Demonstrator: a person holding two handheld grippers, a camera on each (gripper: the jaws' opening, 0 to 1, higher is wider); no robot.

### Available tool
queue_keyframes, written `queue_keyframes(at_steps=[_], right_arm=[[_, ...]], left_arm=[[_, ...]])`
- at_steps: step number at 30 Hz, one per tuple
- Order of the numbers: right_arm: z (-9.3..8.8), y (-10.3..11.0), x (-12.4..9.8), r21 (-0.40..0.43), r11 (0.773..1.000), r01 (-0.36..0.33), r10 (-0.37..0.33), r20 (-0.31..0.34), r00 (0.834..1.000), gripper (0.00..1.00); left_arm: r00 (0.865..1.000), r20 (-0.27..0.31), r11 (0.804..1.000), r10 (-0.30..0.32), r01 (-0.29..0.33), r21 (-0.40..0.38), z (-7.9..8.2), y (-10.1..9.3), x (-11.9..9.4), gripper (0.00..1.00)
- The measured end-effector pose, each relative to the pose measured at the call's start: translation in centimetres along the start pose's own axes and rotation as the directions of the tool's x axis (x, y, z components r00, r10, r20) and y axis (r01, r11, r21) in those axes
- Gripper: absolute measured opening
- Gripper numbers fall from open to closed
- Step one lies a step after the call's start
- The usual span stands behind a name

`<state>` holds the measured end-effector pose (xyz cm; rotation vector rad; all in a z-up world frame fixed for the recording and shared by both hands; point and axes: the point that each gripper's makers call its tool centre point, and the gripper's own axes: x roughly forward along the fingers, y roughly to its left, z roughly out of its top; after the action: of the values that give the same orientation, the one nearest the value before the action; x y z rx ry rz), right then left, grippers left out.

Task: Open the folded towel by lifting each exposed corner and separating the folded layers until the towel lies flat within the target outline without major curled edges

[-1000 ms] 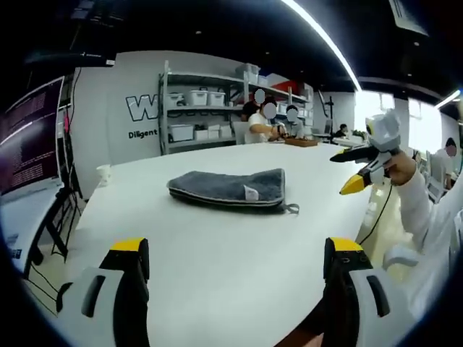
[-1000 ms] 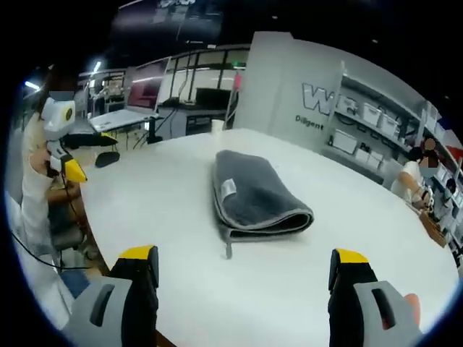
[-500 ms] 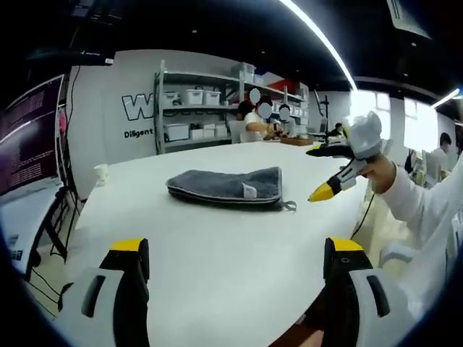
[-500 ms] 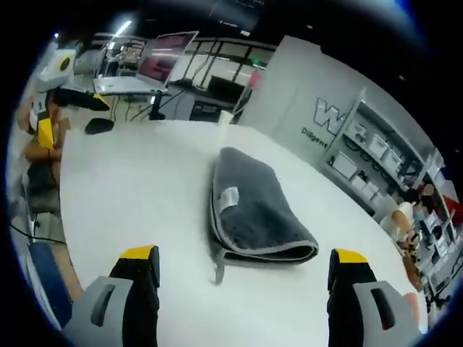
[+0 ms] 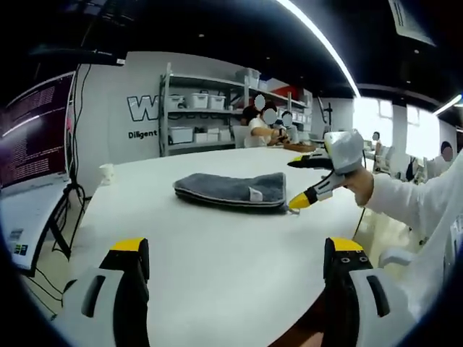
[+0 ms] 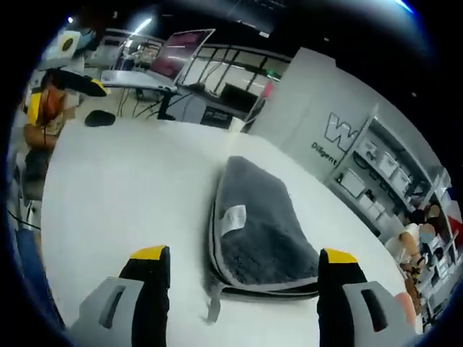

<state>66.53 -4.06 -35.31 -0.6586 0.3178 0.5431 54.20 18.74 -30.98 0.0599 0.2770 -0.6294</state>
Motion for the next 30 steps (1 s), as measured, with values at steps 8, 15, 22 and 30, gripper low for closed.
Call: queue_keyframes(at_steps=[8,15,22,30], right_arm=[[-1.3,0.1,2.2,-0.139,0.99,0.036,-0.041,-0.027,0.999,0.68],[-2.0,0.2,2.9,-0.207,0.975,0.076,-0.078,0.001,0.997,0.54],[-2.5,0.3,3.3,-0.261,0.961,0.096,-0.09,0.033,0.995,0.45],[-2.5,1.2,3.0,-0.305,0.948,0.096,-0.077,0.074,0.994,0.29]], left_arm=[[1.0,0.005,1.0,-0.007,0.007,-0.002,0.2,-0.1,0.0,1.0],[1.0,0.004,1.0,-0.017,0.017,-0.006,0.2,-0.4,0.2,1.0],[1.0,0.004,1.0,-0.018,0.018,-0.011,0.2,-0.5,0.1,1.0],[1.0,0.001,0.999,-0.03,0.03,-0.013,0.1,-0.7,0.2,1.0]])
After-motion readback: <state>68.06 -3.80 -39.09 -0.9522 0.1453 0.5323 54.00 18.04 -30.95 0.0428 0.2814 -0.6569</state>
